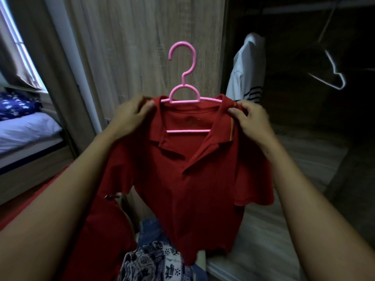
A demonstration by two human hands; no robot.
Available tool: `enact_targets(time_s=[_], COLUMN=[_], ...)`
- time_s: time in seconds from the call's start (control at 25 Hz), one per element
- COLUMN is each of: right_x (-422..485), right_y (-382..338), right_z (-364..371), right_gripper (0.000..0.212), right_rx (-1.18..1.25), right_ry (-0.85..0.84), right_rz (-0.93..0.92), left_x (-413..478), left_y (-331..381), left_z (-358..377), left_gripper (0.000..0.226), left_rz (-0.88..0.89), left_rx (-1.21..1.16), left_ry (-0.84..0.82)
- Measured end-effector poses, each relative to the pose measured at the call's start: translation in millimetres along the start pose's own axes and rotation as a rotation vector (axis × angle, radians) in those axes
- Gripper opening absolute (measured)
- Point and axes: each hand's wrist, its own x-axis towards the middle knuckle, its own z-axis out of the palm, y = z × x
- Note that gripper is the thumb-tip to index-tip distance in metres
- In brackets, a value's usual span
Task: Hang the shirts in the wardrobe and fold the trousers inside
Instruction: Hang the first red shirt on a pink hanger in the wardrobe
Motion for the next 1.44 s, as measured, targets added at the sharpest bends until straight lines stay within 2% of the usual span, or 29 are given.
enact_targets(time_s=[0.04,0.08,0.16,0.24,0.32,0.44,0.6,0.64,0.76,0.84,0.88,1.08,1.2,1.32,1.44], right_x=[1,1,0,-1,-4,-11,-31,-40,-71,-91,-99,-120,-121,-122,-122], right_y=[0,0,-1,-8,-12,-11,-3,-3,-8,-14,-15,-29,-51,-77,-101], right_z=[0,0,-2,-14,-32,-48,-61,-69,-101,-117,-124,-157,-173,-192,-211], right_gripper=[0.023,0.024,0.022,0.016,0.013,0.009,0.024,0.022,0.003,0.008,0.01,0.018,0.017,0.015,0.017], right_rx=[-0.016,-0.033,-0.008,0.089,0.129,0.091,0.012,-0.001,0.133,0.26,0.25,-0.076,-0.263,-0.345,-0.438], right_ry=[0.017,0.023,-0.023,-0.134,-0.282,-0.401,-0.213,-0.17,-0.11,-0.055,0.008,0.401,0.464,0.485,0.509], right_rz=[0.021,0.033,0.022,0.002,0.01,0.019,0.009,0.02,0.126,0.209,0.219,0.202,0.158,0.16,0.202], left_x=[-1,-1,1,5,7,15,38,44,63,74,80,106,110,113,120], left_y=[-4,-7,-7,-6,-5,-8,1,8,36,55,67,134,155,161,157], left_z=[2,2,2,2,4,15,38,46,70,85,93,123,133,134,132], left_gripper=[0.05,0.056,0.046,0.032,0.017,0.019,0.052,0.055,0.048,0.044,0.045,0.053,0.057,0.061,0.055], left_rz=[0.038,0.077,0.094,0.068,0.093,0.086,0.093,0.116,0.141,0.158,0.189,0.417,0.427,0.445,0.396], left_rx=[0.097,0.132,0.119,0.008,-0.134,-0.252,-0.211,-0.188,-0.209,-0.253,-0.265,-0.214,-0.245,-0.303,-0.337], left_ry=[-0.063,-0.054,0.065,0.138,0.114,0.068,0.02,0.006,-0.006,-0.008,-0.001,0.103,0.196,0.275,0.346])
